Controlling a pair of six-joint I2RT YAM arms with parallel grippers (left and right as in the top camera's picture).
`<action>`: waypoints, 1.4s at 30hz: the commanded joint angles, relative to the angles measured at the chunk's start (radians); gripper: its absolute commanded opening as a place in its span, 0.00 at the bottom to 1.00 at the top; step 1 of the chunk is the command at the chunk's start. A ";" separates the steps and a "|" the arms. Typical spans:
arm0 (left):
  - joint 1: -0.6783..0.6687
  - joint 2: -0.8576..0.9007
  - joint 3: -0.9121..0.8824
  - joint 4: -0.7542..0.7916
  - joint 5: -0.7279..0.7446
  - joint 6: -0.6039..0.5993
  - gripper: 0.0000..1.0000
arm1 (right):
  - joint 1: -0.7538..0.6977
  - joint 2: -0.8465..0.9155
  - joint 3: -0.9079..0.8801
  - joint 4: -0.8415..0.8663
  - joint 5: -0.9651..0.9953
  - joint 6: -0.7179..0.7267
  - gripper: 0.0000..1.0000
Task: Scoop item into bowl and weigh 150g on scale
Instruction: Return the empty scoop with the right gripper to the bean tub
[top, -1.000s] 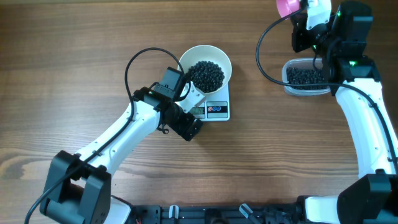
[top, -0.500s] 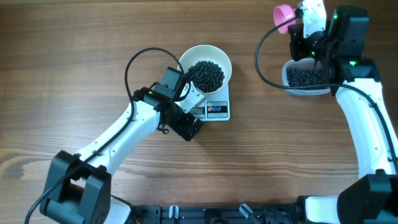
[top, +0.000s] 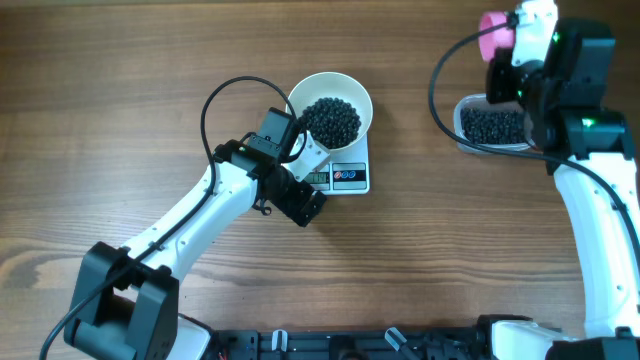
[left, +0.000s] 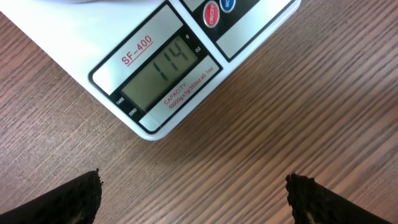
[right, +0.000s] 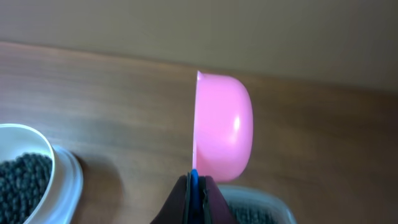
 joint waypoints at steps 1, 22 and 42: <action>-0.001 -0.011 -0.006 0.003 0.009 -0.006 1.00 | -0.001 -0.005 0.005 -0.099 0.134 0.099 0.04; -0.001 -0.011 -0.006 0.003 0.009 -0.006 1.00 | -0.024 0.299 0.001 -0.361 0.137 0.039 0.04; -0.001 -0.011 -0.006 0.003 0.009 -0.006 1.00 | -0.189 0.381 0.001 -0.289 -0.176 0.198 0.04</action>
